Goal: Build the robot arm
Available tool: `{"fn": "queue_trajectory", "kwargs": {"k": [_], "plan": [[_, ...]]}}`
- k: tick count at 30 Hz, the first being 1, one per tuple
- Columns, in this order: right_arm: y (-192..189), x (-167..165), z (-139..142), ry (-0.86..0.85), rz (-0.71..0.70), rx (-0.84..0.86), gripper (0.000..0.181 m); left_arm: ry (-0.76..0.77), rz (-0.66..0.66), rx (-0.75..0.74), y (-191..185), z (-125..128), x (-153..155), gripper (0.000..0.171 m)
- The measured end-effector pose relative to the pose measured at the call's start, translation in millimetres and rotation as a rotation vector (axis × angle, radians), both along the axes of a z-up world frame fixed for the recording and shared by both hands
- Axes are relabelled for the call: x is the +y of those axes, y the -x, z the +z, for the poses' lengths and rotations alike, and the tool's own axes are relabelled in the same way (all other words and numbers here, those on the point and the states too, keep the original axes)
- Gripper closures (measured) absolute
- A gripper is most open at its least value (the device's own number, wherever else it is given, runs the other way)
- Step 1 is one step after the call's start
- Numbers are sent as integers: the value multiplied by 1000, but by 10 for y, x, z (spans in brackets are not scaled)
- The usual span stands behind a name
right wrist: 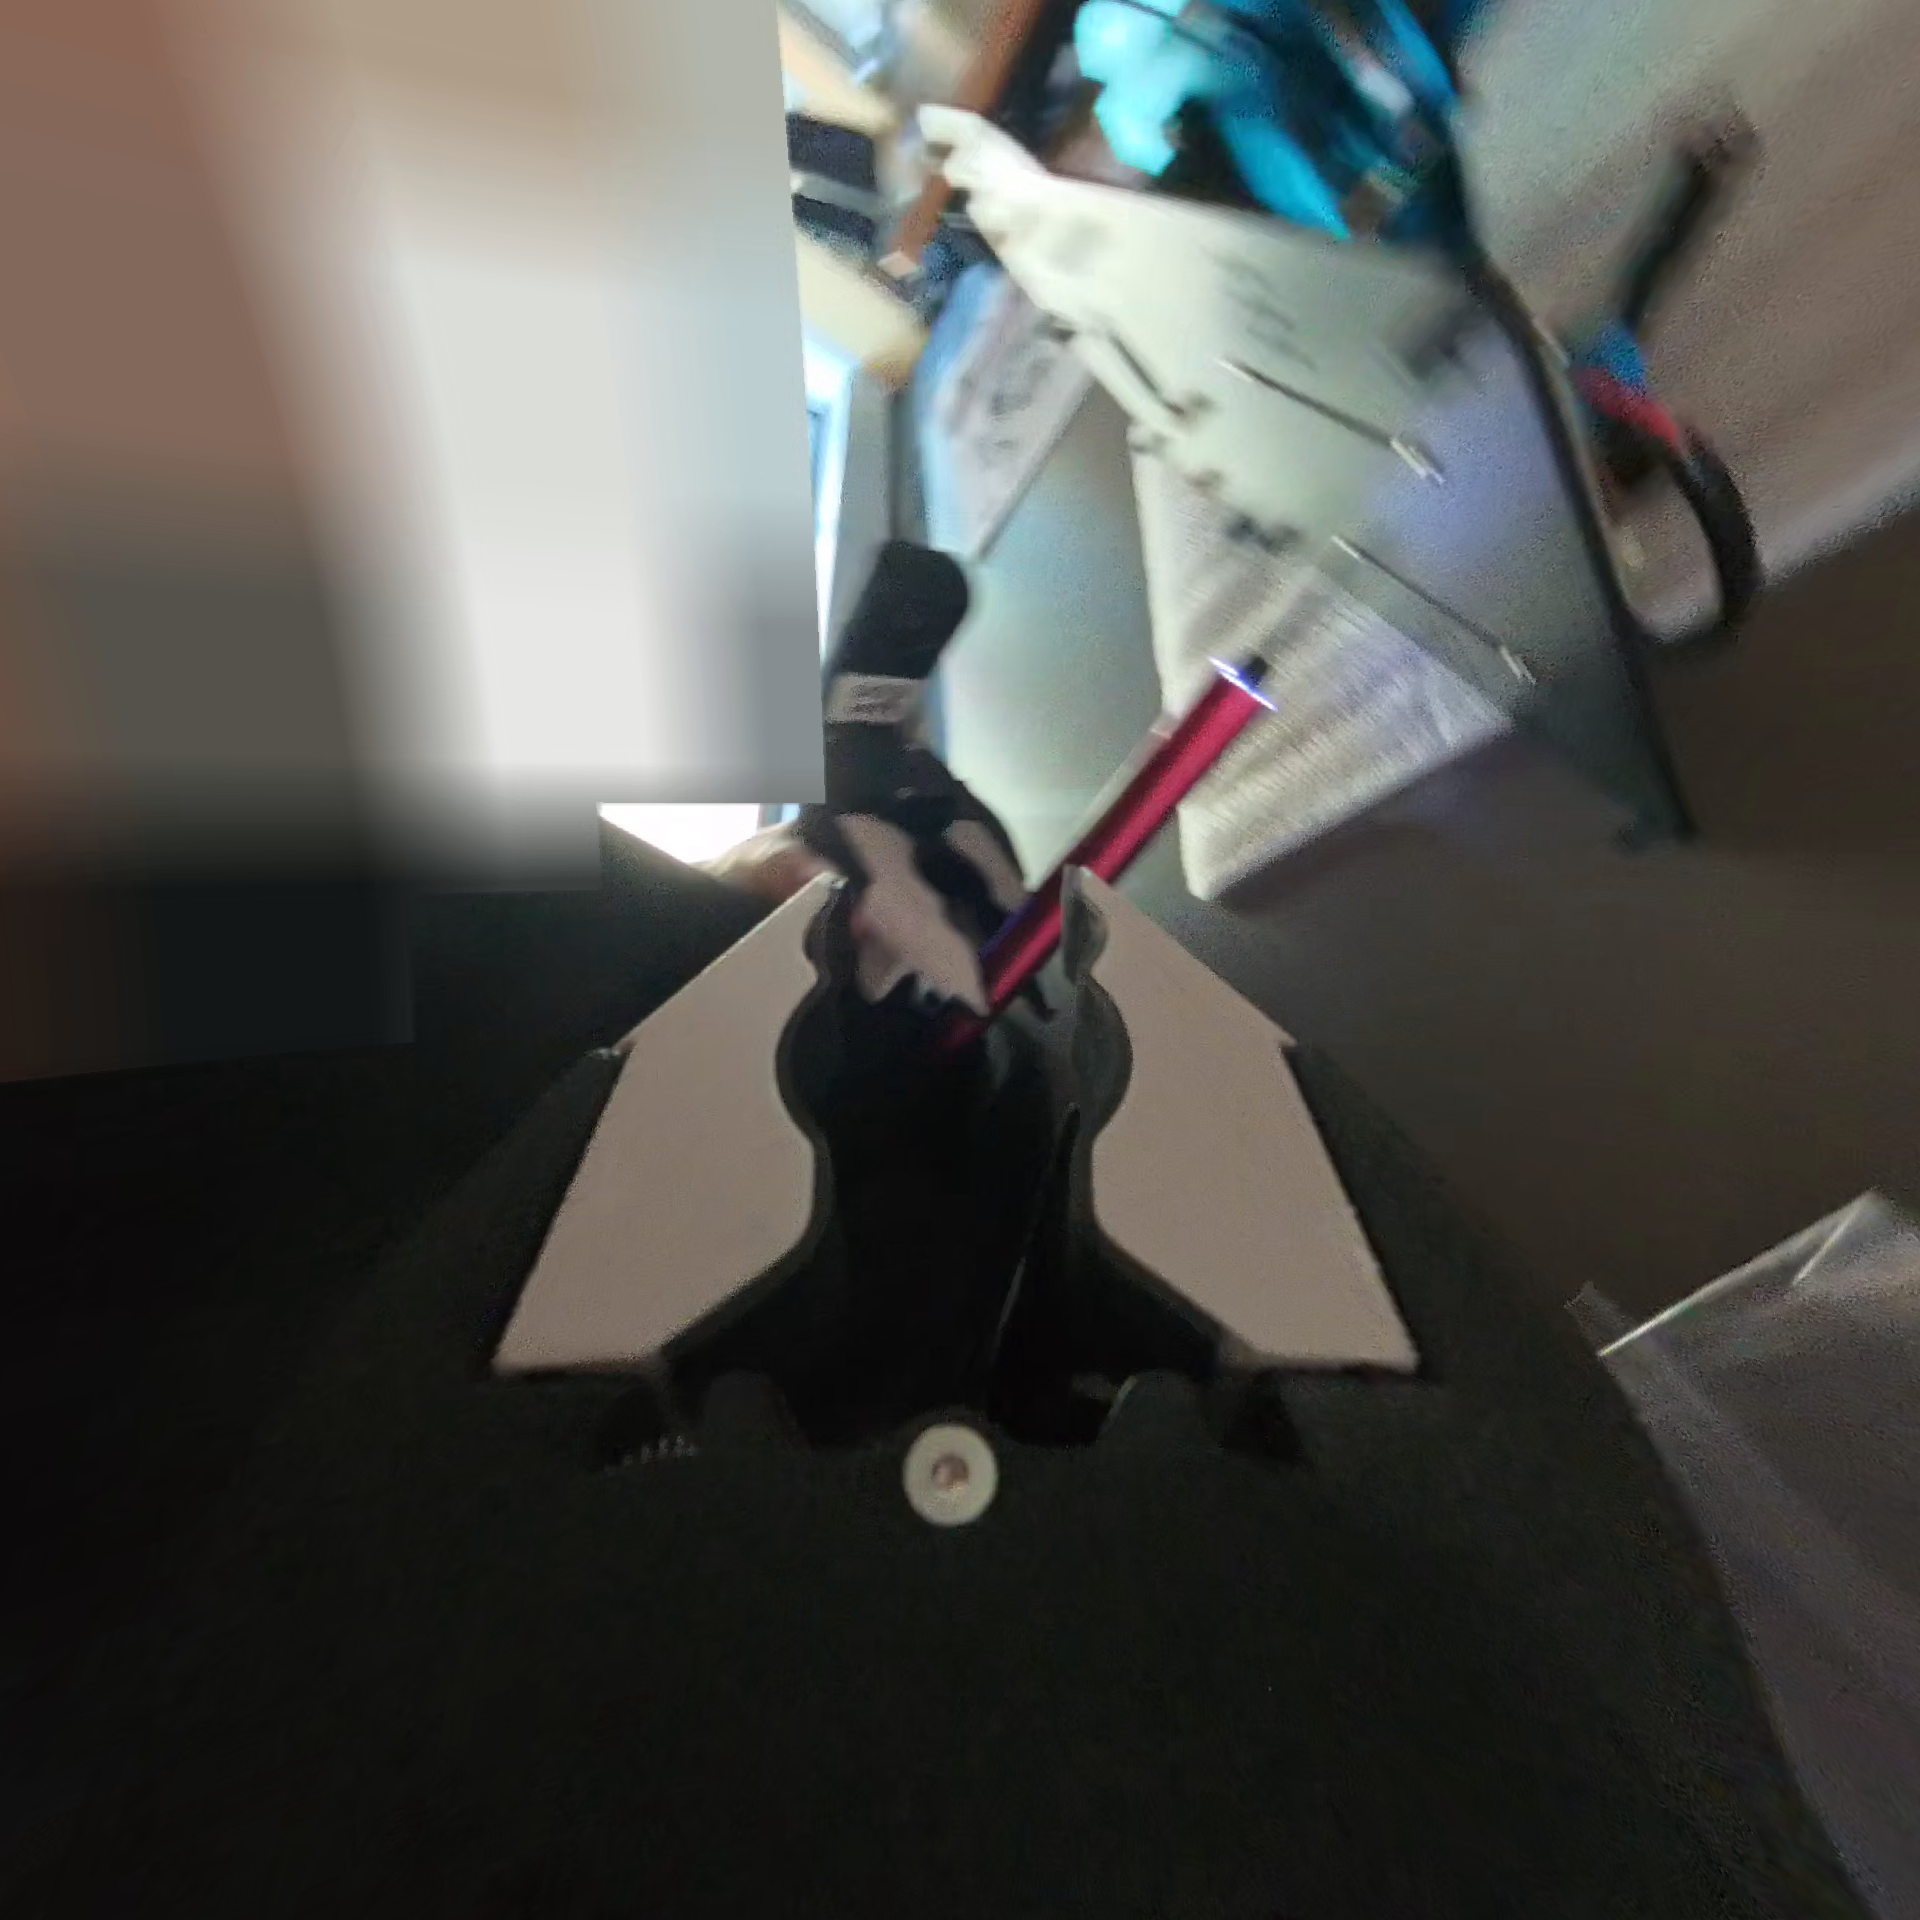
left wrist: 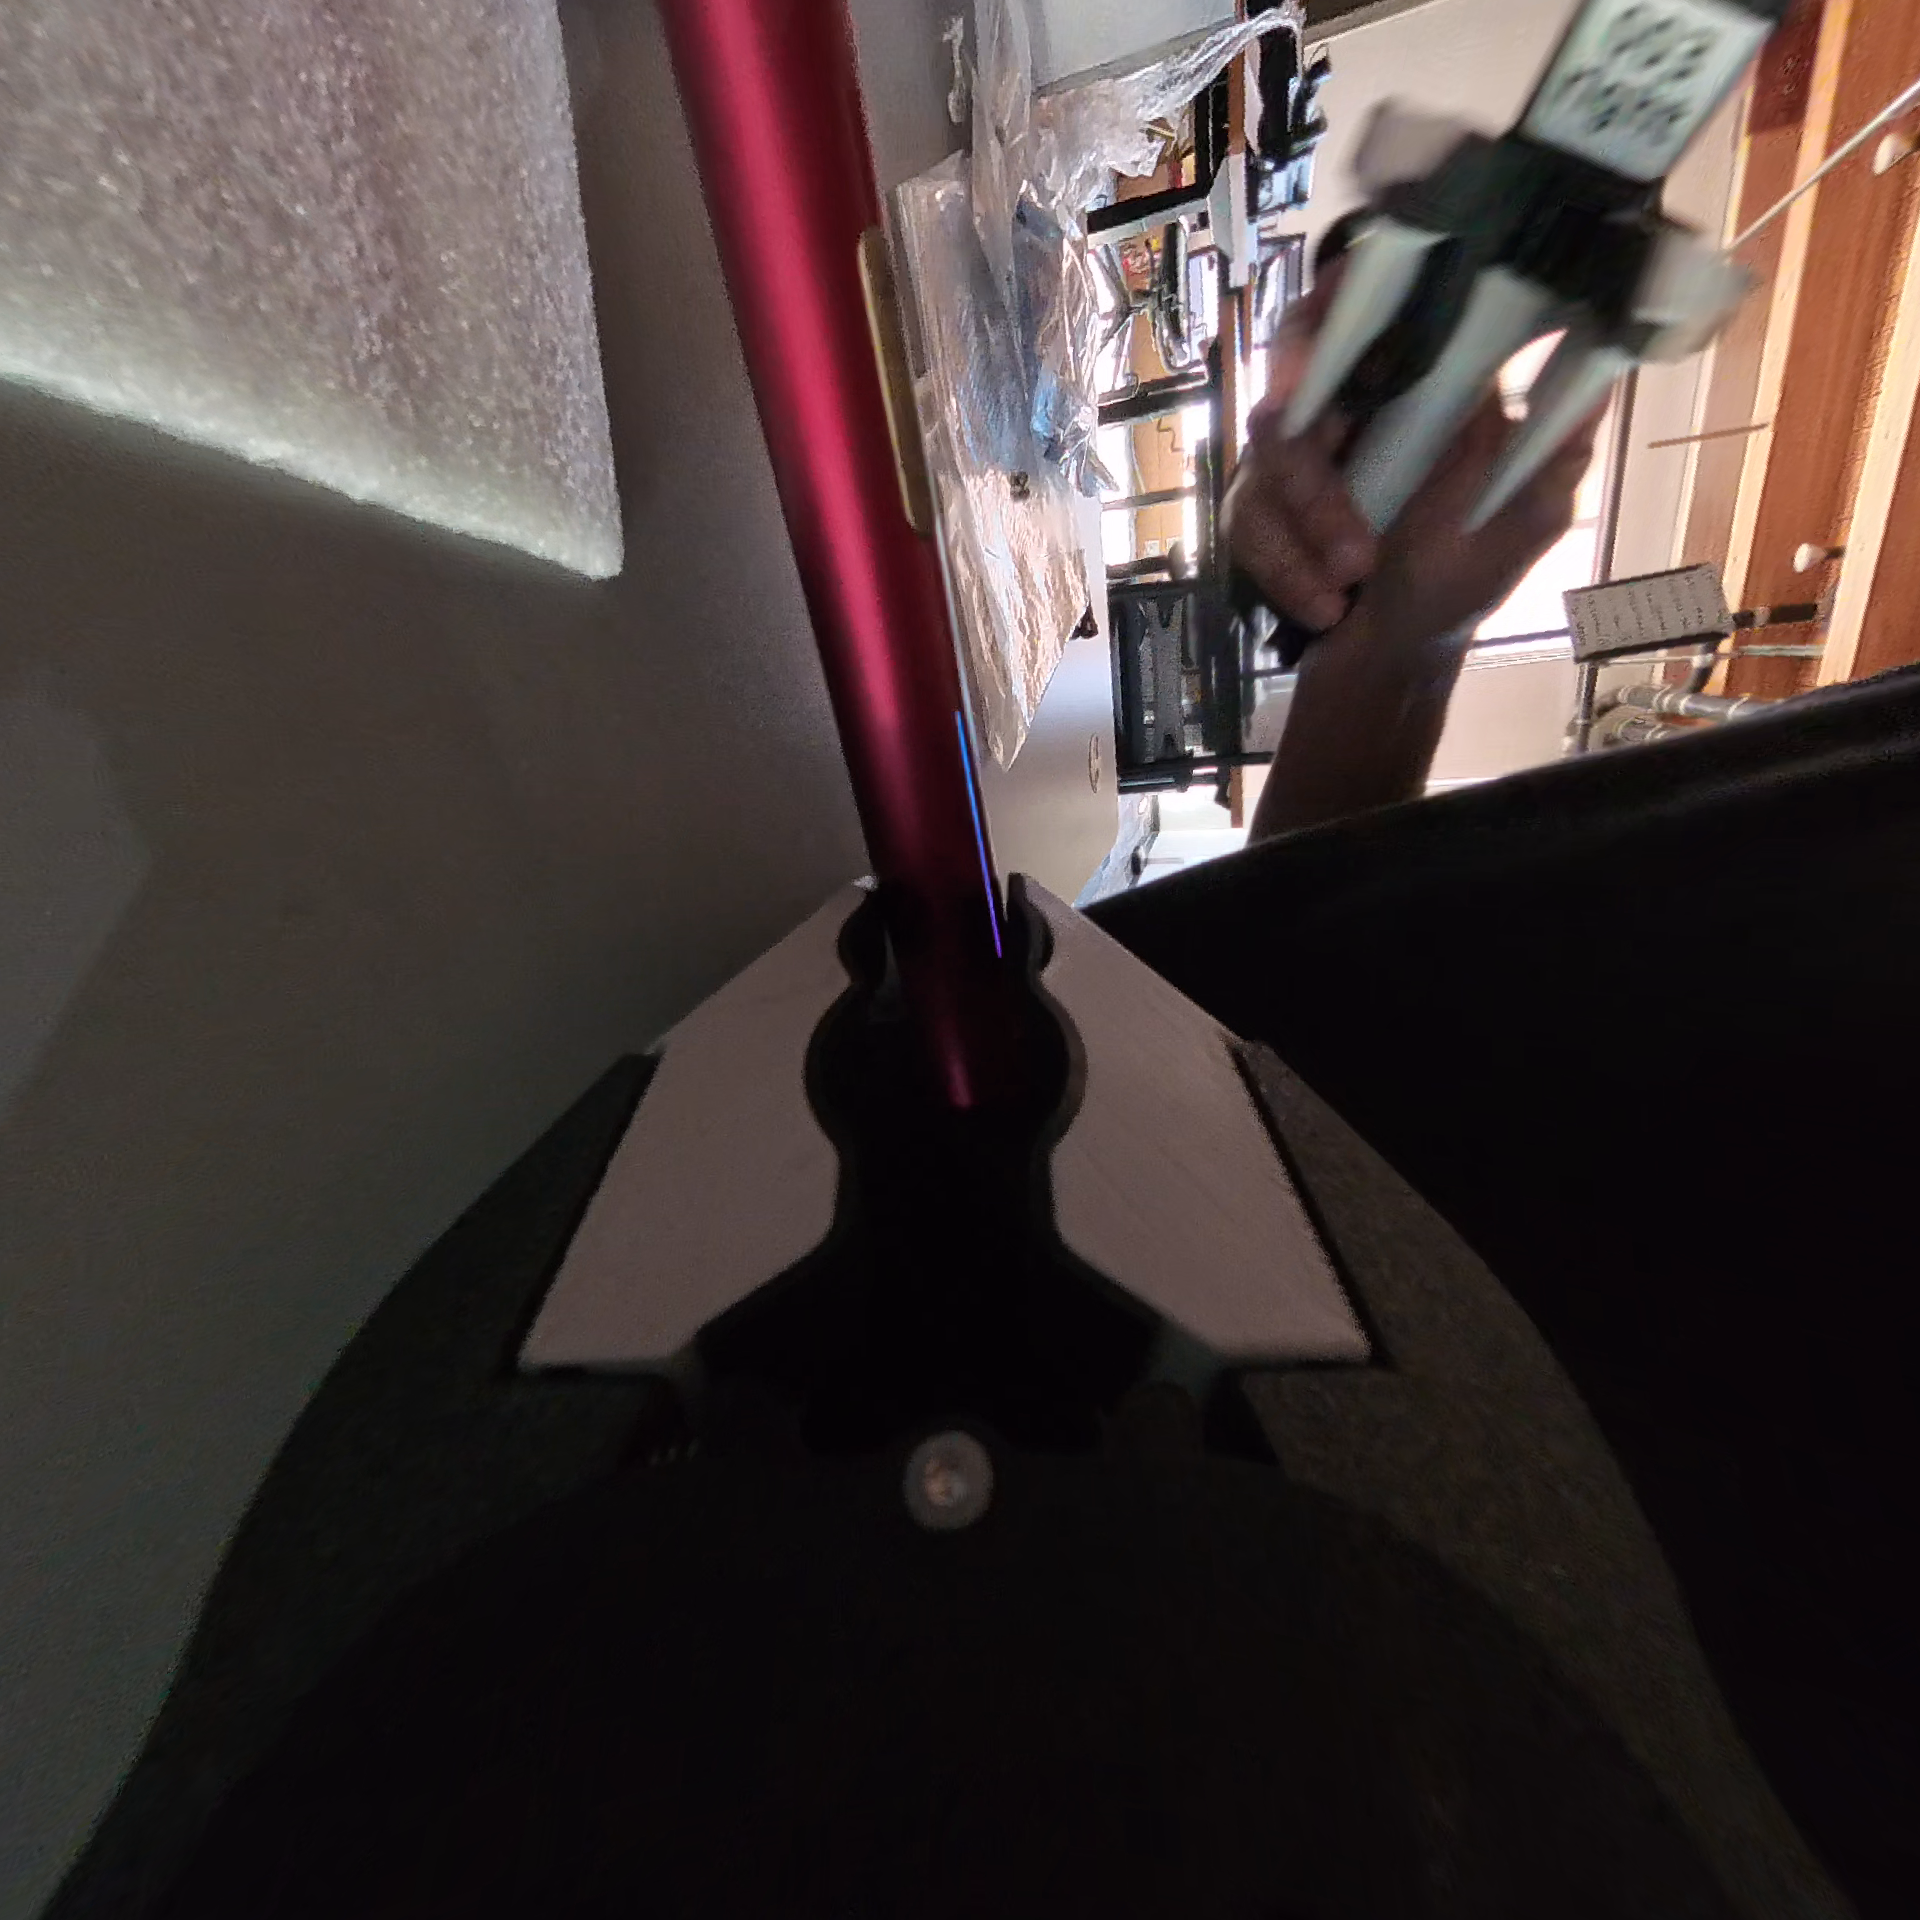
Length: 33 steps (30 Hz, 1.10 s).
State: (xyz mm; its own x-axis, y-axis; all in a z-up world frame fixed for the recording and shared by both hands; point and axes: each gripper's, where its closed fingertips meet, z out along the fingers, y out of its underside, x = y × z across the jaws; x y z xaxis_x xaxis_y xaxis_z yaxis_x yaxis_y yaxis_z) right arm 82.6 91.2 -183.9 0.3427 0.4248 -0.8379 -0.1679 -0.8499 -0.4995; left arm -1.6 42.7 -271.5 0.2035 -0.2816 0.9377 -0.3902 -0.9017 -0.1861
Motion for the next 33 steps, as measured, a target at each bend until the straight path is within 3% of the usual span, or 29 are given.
{"fn": "queue_trajectory", "kwargs": {"k": [2,4,7,9,14,18,22,25,29,33], "plan": [[-126,-138,460,-196,170,34,145,4,2,-3,8,-14,5,150],[-335,-76,656,-475,248,-29,143,8,6,-19,14,-9,9,150],[-689,308,580,-915,308,-315,128,-13,5,-34,23,-20,14,151],[-805,597,466,-1021,386,-441,115,-19,2,-42,23,-33,14,150],[-670,931,175,-910,600,-368,106,-14,2,-103,-15,26,-2,150],[-591,1100,-31,-842,647,-369,112,-15,-6,-131,3,42,8,149],[-539,1127,60,-694,653,-251,123,-10,-17,-152,33,61,23,149],[-500,1185,172,-675,598,-192,120,-10,-28,-157,39,59,26,149],[-478,1291,196,-749,671,-336,96,-10,-46,-164,-4,91,6,148],[-383,1305,213,-746,969,-393,78,-1,-53,-181,-52,146,-5,147]]}}
